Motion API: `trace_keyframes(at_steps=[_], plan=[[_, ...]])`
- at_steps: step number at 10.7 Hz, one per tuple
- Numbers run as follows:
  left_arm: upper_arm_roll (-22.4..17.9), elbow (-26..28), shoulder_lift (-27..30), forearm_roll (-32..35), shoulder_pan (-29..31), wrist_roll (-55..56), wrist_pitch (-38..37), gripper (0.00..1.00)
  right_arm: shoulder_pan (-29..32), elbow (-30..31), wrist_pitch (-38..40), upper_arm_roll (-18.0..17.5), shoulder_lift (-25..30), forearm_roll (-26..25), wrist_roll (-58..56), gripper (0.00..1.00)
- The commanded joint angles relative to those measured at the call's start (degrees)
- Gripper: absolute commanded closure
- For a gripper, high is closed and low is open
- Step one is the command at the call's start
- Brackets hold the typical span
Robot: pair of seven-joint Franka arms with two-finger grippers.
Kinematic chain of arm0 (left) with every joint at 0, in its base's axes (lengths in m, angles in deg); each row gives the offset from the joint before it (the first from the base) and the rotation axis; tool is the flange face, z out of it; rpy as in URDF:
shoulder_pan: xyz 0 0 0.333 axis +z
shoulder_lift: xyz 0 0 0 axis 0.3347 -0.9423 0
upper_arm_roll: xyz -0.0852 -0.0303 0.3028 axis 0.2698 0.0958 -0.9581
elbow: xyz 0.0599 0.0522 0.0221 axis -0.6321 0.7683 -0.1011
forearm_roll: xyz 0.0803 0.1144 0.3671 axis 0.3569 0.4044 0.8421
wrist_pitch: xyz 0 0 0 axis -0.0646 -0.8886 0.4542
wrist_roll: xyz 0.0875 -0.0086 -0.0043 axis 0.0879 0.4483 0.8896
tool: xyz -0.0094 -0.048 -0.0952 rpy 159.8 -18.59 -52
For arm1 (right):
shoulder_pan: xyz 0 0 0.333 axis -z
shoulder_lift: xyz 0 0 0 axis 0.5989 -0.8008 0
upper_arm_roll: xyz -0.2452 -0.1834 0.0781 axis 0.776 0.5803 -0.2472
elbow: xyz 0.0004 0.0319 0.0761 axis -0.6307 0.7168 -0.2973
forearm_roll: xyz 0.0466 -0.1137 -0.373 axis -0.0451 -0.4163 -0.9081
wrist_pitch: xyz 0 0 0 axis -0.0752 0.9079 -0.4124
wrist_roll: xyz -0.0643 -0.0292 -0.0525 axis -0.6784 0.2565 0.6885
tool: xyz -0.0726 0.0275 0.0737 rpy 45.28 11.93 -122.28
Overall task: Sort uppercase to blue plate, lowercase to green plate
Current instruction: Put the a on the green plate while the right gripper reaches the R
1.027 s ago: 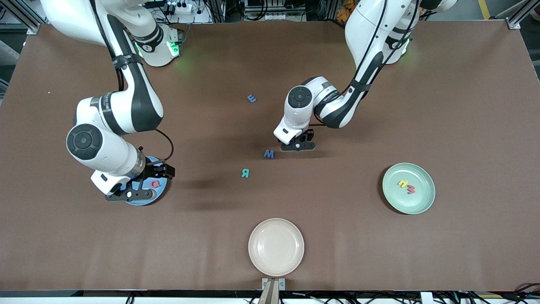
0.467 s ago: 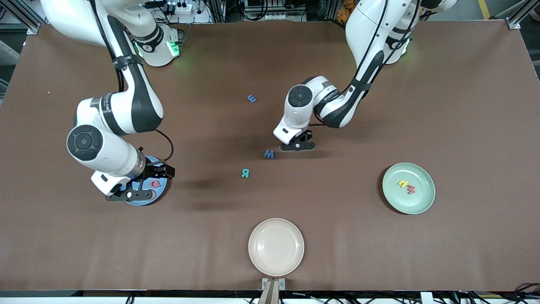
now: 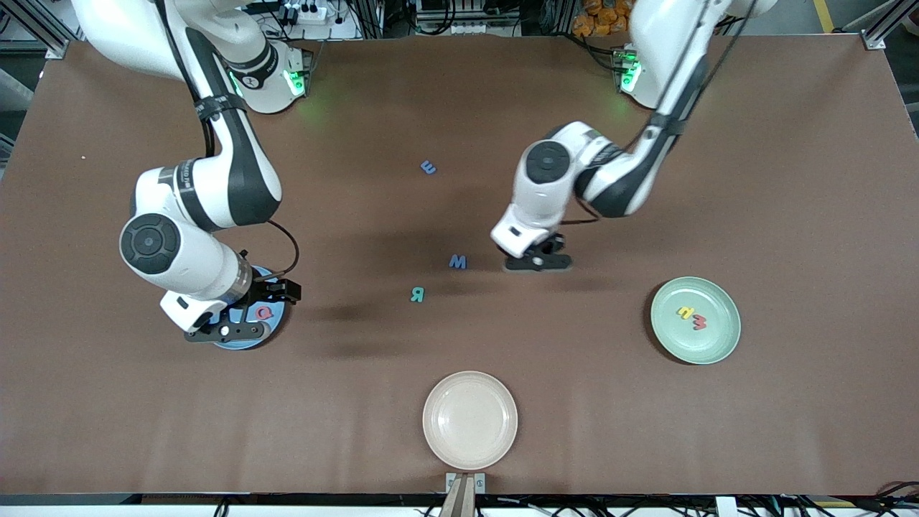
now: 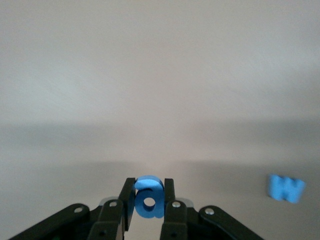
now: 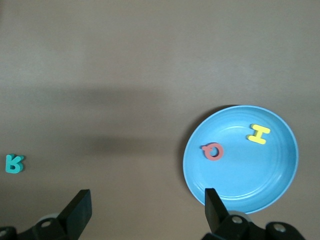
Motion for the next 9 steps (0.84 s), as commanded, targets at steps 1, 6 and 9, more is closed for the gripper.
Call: trace_keyframes(at_steps=[1, 6, 9], plan=[[0.99, 1.69, 2.53, 0.59, 11.22, -17.69, -2.82, 1.00, -1.50, -0.59, -1.45, -0.11, -1.71, 1.52, 0.43, 0.00], [1.78, 0.64, -2.83, 0.14, 25.23, -40.36, -2.48, 1.00, -5.45, -0.95, -4.87, -0.11, -4.35, 5.83, 5.06, 0.00], [-0.50, 0.29, -3.45, 0.67, 25.50, -40.80, -2.39, 0.95, -10.11, -0.95, -8.30, -0.02, -6.63, 5.57, 13.94, 0.00]])
